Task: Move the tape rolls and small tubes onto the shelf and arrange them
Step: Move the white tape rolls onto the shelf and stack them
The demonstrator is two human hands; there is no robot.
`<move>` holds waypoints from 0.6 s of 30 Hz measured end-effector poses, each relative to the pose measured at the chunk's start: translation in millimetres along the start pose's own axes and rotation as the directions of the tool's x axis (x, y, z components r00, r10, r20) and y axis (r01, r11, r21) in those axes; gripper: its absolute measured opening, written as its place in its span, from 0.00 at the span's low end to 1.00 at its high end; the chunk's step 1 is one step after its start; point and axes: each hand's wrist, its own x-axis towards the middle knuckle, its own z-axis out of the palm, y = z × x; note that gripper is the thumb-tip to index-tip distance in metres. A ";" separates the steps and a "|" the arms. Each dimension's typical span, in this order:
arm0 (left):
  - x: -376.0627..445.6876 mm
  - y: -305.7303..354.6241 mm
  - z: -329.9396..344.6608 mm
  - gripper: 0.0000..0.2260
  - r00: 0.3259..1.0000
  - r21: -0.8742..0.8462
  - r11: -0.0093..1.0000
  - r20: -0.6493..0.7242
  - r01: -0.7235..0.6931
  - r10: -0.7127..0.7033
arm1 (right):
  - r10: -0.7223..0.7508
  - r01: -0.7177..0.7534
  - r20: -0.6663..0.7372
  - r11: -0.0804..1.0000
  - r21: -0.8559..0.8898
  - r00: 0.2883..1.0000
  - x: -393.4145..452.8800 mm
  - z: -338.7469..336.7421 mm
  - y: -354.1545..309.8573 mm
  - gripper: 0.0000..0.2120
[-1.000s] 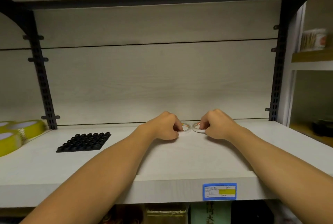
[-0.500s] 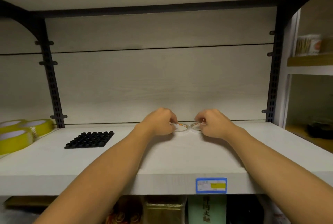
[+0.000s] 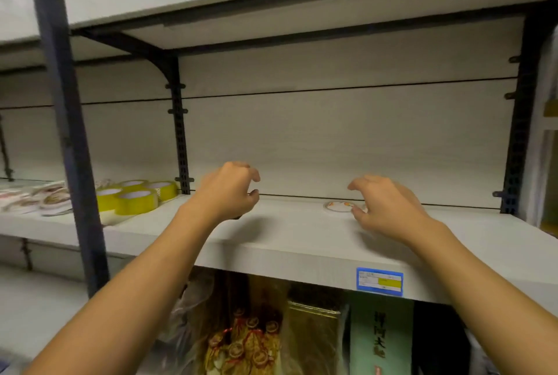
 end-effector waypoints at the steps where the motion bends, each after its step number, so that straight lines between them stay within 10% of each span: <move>1: -10.4 -4.7 -3.7 0.16 1.000 0.021 1.000 -0.015 0.005 -0.005 | -0.017 0.017 -0.011 1.000 0.010 1.000 -2.2 -0.1 -7.2 0.22; 18: -134.9 -125.0 -73.8 0.14 0.982 0.058 0.981 -0.034 0.186 -0.185 | -0.206 0.221 -0.102 0.960 0.174 0.973 35.5 1.8 -204.8 0.22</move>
